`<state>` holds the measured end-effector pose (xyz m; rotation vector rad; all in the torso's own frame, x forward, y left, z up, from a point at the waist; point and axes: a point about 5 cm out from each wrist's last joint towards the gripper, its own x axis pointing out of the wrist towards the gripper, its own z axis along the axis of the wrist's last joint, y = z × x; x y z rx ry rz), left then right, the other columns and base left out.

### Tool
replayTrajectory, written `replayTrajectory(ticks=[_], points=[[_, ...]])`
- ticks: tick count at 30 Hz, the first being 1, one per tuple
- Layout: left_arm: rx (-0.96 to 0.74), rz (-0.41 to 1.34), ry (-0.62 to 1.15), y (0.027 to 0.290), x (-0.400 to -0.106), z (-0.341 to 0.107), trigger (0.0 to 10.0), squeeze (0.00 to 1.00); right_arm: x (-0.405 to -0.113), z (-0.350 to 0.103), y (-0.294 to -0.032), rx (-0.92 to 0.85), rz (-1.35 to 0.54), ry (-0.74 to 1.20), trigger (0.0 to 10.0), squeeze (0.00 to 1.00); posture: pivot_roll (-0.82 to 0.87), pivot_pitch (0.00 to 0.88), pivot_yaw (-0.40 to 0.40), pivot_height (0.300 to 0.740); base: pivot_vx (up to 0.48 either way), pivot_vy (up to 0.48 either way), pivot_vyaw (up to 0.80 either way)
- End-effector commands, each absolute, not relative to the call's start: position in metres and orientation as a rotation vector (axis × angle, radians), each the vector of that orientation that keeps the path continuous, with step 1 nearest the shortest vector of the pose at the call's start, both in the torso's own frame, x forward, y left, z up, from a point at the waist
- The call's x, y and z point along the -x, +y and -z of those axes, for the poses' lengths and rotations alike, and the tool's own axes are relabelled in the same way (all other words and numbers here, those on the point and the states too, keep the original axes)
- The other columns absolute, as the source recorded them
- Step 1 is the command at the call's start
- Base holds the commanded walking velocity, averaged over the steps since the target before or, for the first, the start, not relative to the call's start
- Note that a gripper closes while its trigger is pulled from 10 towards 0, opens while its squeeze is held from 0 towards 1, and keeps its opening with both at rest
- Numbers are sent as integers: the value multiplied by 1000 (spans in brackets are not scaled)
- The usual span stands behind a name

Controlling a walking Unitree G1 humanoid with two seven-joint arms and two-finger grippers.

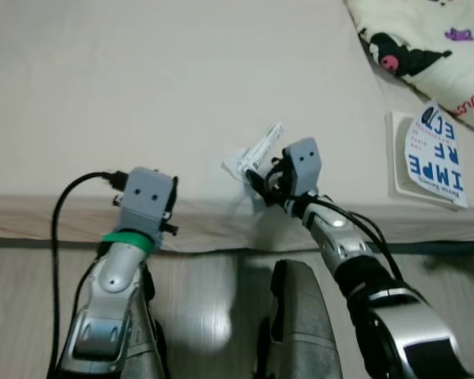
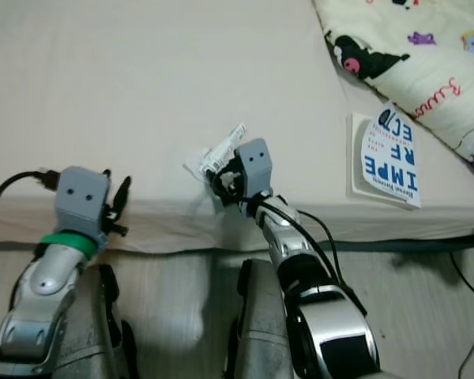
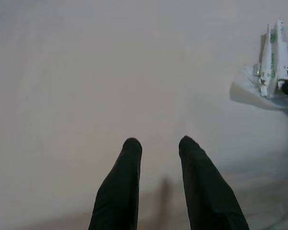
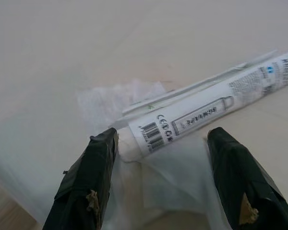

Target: Clean up the room

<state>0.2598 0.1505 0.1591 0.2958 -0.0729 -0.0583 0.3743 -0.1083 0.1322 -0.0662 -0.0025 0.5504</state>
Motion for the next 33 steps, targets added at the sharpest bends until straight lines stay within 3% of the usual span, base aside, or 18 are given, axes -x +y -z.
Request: replayTrajectory(ticks=[1, 6, 12, 13, 14, 15, 16, 18, 19, 20, 33], points=[[-301, 56, -40, 151, -254, -155, 10000, 0, -373, -125, -110, 75, -552, 25, 10000, 0, 198, 327, -88, 501, 0, 0, 0], [-303, 48, -15, 152, -246, -156, 10000, 0, -376, -130, -105, 134, -547, 21, 10000, 0, 218, 346, -83, 501, 0, 0, 0], [-315, 43, 11, 156, -237, -157, 10000, 0, -372, -110, -99, 153, -580, 156, 10000, 0, 248, 367, -68, 501, 0, 0, 0], [-317, 41, 16, 157, -235, -158, 10000, 0, -368, -100, -98, 131, -594, 230, 7882, 0, 248, 368, -64, 501, 0, 0, 0], [-318, 39, 21, 158, -234, -158, 10000, 0, -366, -94, -98, 127, -601, 280, 6706, 0, 248, 369, -64, 501, 0, 0, 0], [-318, 39, 21, 158, -234, -158, 10000, 0, -366, -94, -98, 127, -601, 280, 6706, 0, 248, 369, -64, 501, 0, 0, 0], [-318, 39, 24, 158, -234, -158, 10000, 0, -364, -90, -99, 136, -609, 304, 4588, 0, 246, 370, -64, 501, 0, 0, 0], [-318, 39, 26, 158, -234, -158, 10000, 0, -363, -88, -99, 137, -616, 322, 4275, 0, 244, 369, -64, 501, 0, 0, 0], [-314, 40, 32, 156, -234, -158, 10000, 0, -364, -89, -101, 143, -613, 325, 549, 0, 238, 369, -64, 501, 0, 0, 0], [-311, 41, 34, 155, -234, -158, 10000, 0, -365, -91, -103, 143, -608, 318, 0, 0, 238, 369, -64, 501, 0, 0, 0], [-295, 57, 45, 147, -242, -155, 10000, 0, -377, -114, -116, 159, -579, 215, 0, 0, 196, 327, -69, 501, 0, 0, 0]])
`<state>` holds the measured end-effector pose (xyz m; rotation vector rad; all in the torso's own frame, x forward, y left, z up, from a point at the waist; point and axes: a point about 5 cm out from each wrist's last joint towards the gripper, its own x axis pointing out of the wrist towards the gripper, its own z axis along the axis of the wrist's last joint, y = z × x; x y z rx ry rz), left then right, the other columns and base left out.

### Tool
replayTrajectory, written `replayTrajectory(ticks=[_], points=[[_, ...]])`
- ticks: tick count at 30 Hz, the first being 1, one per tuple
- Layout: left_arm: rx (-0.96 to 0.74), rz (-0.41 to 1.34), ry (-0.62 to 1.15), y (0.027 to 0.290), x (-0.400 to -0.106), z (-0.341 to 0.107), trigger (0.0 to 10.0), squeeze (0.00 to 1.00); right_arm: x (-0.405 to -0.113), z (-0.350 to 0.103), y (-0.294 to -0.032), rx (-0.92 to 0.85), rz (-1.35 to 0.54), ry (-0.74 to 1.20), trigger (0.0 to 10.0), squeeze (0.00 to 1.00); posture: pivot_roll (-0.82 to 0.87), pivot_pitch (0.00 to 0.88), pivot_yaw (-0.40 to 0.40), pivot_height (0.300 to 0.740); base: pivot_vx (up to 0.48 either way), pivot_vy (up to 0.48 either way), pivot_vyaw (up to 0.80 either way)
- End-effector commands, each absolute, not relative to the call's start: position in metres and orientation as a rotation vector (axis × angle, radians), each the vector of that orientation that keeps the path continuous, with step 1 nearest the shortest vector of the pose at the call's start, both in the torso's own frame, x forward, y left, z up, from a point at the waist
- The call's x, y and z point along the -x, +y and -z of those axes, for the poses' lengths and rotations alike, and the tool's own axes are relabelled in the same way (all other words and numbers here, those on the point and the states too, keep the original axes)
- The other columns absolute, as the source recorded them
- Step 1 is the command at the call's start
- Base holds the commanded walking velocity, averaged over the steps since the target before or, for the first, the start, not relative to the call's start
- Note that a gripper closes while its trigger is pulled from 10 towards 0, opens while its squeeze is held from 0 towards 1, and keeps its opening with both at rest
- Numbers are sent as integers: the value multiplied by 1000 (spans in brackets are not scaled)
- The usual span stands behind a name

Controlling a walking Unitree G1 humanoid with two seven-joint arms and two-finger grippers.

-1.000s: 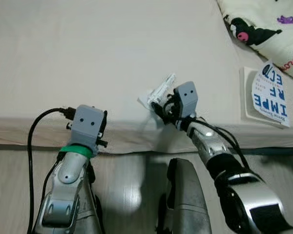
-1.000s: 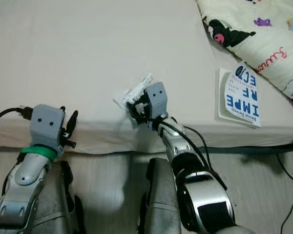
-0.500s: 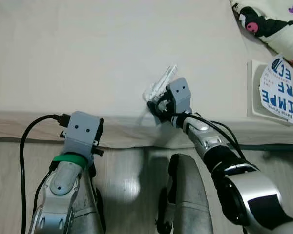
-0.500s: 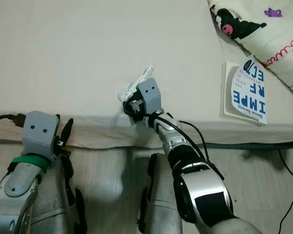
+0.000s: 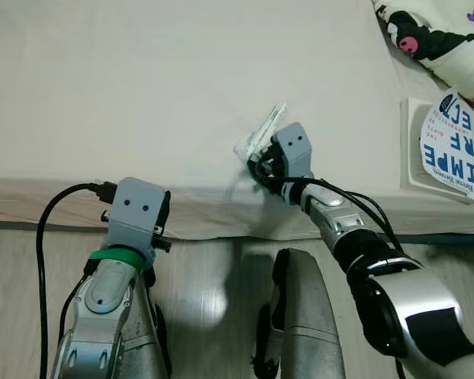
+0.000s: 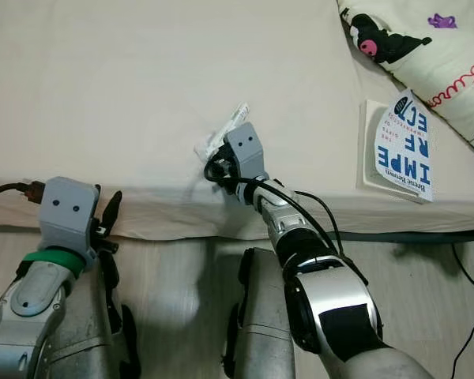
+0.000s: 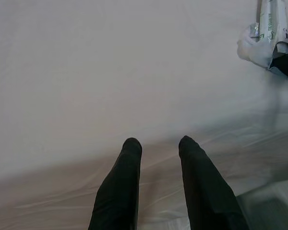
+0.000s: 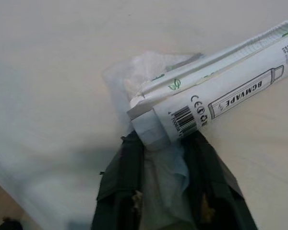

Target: Clean up the room

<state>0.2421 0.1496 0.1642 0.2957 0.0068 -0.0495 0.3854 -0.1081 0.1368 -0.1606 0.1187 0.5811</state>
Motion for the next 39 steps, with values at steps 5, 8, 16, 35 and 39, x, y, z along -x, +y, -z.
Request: replayTrajectory(ticks=[5, 8, 16, 35, 39], points=[[-288, 68, 33, 143, -249, -156, 10000, 0, -377, -118, -118, 118, -583, 167, 0, 0, 177, 307, -70, 501, 0, 0, 0], [-284, 72, 29, 141, -251, -156, 10000, 0, -376, -118, -118, 97, -588, 151, 0, 0, 171, 301, -71, 501, 0, 0, 0], [-256, 155, -52, 120, -275, -171, 10000, 0, -359, -125, -107, -85, -709, -31, 0, 0, 66, 235, -52, 501, 0, 0, 0], [-305, 504, -28, 23, -330, -179, 10000, 0, -273, -48, -156, -146, -459, 152, 0, 0, -54, 217, 24, 501, 0, 0, 0], [-293, 533, 34, 6, -329, -169, 10000, 1000, -272, -49, -167, -117, -418, 180, 0, 0, -49, 230, 24, 501, 0, 0, 0]])
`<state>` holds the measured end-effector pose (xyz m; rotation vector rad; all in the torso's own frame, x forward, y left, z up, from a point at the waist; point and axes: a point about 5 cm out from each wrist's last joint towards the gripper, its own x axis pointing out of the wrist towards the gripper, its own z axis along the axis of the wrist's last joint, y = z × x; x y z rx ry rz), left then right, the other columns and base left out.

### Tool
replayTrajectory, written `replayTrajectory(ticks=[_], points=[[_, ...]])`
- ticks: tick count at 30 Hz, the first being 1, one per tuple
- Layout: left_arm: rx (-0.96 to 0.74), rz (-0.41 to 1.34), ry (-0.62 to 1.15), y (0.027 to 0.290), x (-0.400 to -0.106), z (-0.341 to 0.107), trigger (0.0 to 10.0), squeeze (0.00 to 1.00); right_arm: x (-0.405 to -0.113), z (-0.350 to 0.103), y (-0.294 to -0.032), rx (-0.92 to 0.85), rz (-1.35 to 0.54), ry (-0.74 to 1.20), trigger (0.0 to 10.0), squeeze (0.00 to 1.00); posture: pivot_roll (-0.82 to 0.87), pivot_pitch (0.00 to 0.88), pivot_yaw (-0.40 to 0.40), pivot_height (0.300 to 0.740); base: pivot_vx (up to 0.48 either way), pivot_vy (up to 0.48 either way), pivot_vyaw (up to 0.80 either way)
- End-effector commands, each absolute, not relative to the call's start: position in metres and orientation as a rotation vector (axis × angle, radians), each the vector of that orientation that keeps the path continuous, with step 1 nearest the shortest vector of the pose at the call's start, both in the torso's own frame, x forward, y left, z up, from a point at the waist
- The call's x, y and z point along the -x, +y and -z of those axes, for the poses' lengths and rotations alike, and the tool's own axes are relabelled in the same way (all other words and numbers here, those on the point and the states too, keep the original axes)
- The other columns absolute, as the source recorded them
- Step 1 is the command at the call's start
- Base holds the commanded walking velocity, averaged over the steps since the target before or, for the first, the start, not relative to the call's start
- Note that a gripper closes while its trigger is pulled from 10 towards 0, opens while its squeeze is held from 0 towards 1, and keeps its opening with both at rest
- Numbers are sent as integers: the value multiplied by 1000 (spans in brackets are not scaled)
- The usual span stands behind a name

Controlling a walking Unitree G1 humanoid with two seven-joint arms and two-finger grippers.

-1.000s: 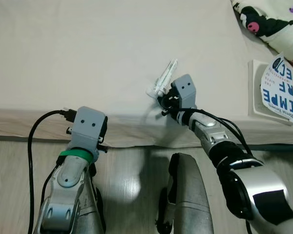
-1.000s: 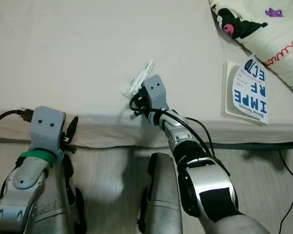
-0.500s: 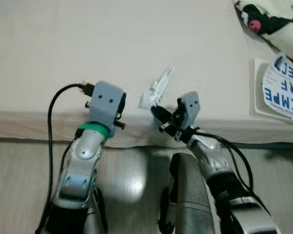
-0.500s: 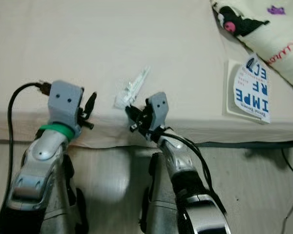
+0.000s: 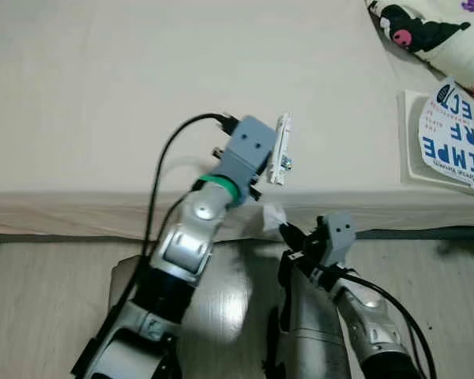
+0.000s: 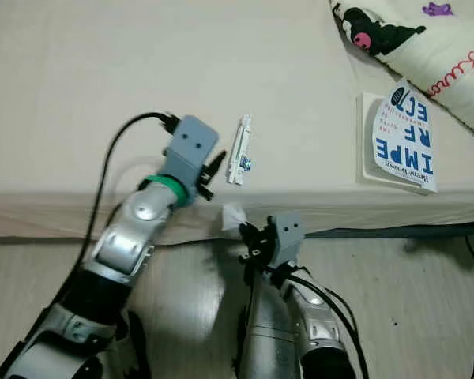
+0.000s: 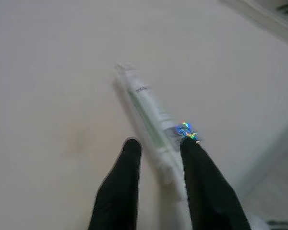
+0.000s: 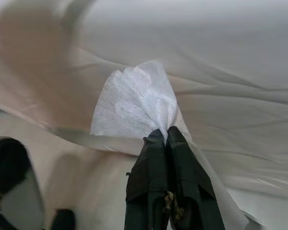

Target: Clean up the room

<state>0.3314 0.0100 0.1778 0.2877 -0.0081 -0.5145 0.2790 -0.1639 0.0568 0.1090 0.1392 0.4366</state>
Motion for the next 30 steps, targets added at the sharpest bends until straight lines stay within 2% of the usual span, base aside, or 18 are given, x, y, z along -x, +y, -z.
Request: replayTrajectory(ticks=[1, 8, 12, 13, 15, 16, 24, 27, 28, 29, 30], points=[[-292, 528, 40, 4, -330, -167, 10000, 1000, -272, -48, -168, -113, -408, 186, 0, 0, -49, 230, 24, 501, 0, 0, 0], [-286, 512, 83, -3, -334, -159, 10000, 1000, -268, -47, -170, -111, -358, 194, 0, 0, -49, 259, 31, 501, 0, 0, 0], [-297, 431, 106, -3, -343, -152, 10000, 1000, -266, -49, -171, -118, -333, 175, 0, 0, -61, 272, 36, 501, 0, 0, 0], [-308, 400, 96, -2, -347, -152, 10000, 478, -265, -52, -171, -125, -330, 165, 0, 0, -69, 278, 39, 501, 0, 0, 0], [-314, 381, 89, -1, -349, -153, 10000, 478, -265, -53, -171, -129, -328, 158, 0, 0, -69, 278, 39, 501, 0, 0, 0], [-304, 350, 98, 0, -354, -151, 10000, 0, -263, -57, -171, -136, -324, 154, 0, 0, -74, 284, 39, 501, 0, 0, 0], [-134, 427, 162, -15, -350, -152, 10000, 0, -259, -56, -170, -134, -321, 166, 0, 0, -77, 300, 39, 501, 0, 0, 0], [-71, 521, 82, -27, -346, -166, 10000, 0, -259, -56, -169, -136, -323, 170, 0, 0, -75, 303, 38, 501, 0, 0, 0], [-59, 544, 55, -30, -344, -169, 8706, 0, -259, -56, -168, -136, -324, 171, 0, 0, -73, 303, 38, 501, 0, 0, 0], [-47, 558, 40, -32, -342, -172, 8118, 0, -259, -56, -168, -136, -324, 172, 0, 0, -73, 303, 38, 501, 0, 0, 0], [-47, 558, 40, -32, -342, -172, 8118, 0, -259, -56, -168, -136, -324, 172, 0, 0, -73, 303, 38, 501, 0, 0, 0]])
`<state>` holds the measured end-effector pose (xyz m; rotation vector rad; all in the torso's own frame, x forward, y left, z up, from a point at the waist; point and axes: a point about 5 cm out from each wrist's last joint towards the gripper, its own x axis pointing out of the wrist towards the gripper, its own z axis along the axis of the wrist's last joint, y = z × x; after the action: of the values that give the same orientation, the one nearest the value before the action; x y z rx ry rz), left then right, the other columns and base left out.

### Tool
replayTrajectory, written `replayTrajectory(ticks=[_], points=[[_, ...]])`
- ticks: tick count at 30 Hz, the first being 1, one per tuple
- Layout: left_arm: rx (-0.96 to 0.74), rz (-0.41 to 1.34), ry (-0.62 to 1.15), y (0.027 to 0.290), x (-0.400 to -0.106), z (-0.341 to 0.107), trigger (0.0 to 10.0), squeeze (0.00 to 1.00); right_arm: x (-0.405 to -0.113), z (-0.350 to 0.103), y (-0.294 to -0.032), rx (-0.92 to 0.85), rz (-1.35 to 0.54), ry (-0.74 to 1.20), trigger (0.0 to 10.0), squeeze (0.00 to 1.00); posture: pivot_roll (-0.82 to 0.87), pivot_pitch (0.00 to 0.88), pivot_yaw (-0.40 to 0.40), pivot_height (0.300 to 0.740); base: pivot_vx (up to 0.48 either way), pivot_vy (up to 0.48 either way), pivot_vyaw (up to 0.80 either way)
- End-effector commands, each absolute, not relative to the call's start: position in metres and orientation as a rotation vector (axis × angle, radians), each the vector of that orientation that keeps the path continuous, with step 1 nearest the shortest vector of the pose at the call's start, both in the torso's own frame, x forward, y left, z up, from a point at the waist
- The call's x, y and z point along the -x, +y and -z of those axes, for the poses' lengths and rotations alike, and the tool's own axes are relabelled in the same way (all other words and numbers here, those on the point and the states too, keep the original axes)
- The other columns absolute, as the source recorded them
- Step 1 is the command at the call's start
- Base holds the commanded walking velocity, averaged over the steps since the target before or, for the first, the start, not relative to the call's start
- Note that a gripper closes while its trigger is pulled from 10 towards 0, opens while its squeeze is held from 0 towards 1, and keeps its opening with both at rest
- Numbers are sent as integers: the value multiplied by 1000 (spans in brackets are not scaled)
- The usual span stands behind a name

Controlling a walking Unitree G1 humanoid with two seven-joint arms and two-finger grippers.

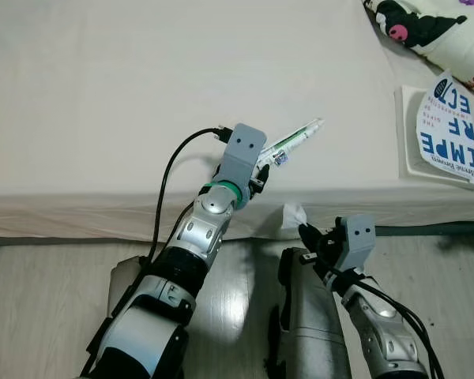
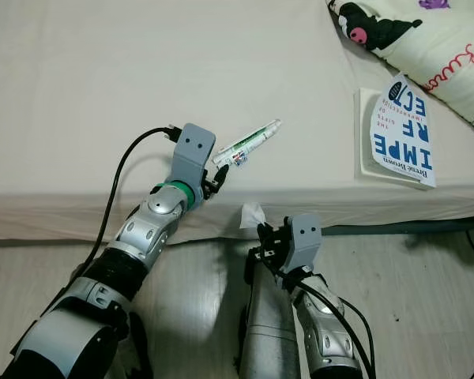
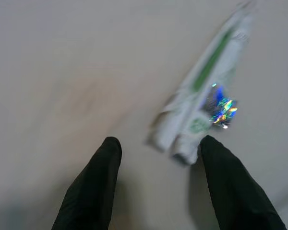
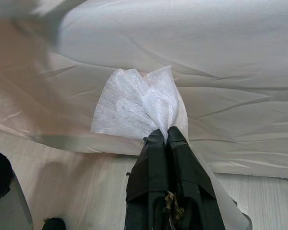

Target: Clean up the room

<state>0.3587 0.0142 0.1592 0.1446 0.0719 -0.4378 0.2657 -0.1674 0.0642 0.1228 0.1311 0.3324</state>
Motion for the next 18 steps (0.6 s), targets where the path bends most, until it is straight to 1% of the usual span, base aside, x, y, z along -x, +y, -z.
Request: replayTrajectory(ticks=[1, 2, 3, 4, 12, 18], points=[[-32, 567, 27, -34, -342, -173, 4235, 0, -259, -56, -167, -137, -325, 175, 0, 0, -72, 303, 38, 501, 0, 0, 0], [-5, 575, 17, -37, -341, -175, 1725, 0, -259, -56, -166, -137, -328, 180, 0, 0, -74, 301, 38, 501, 0, 0, 0], [-5, 575, 17, -37, -341, -175, 1725, 0, -259, -56, -166, -137, -328, 180, 0, 0, -74, 301, 38, 501, 0, 0, 0], [9, 584, 10, -39, -339, -176, 0, 0, -260, -56, -166, -137, -329, 181, 0, 0, -74, 300, 38, 501, 0, 0, 0], [18, 642, -15, -47, -332, -178, 0, 0, -260, -56, -165, -139, -330, 186, 0, 0, -76, 296, 39, 501, 0, 0, 0], [-45, 668, -17, -50, -329, -168, 0, 0, -260, -56, -164, -141, -329, 185, 0, 0, -80, 297, 41, 501, 0, 0, 0]])
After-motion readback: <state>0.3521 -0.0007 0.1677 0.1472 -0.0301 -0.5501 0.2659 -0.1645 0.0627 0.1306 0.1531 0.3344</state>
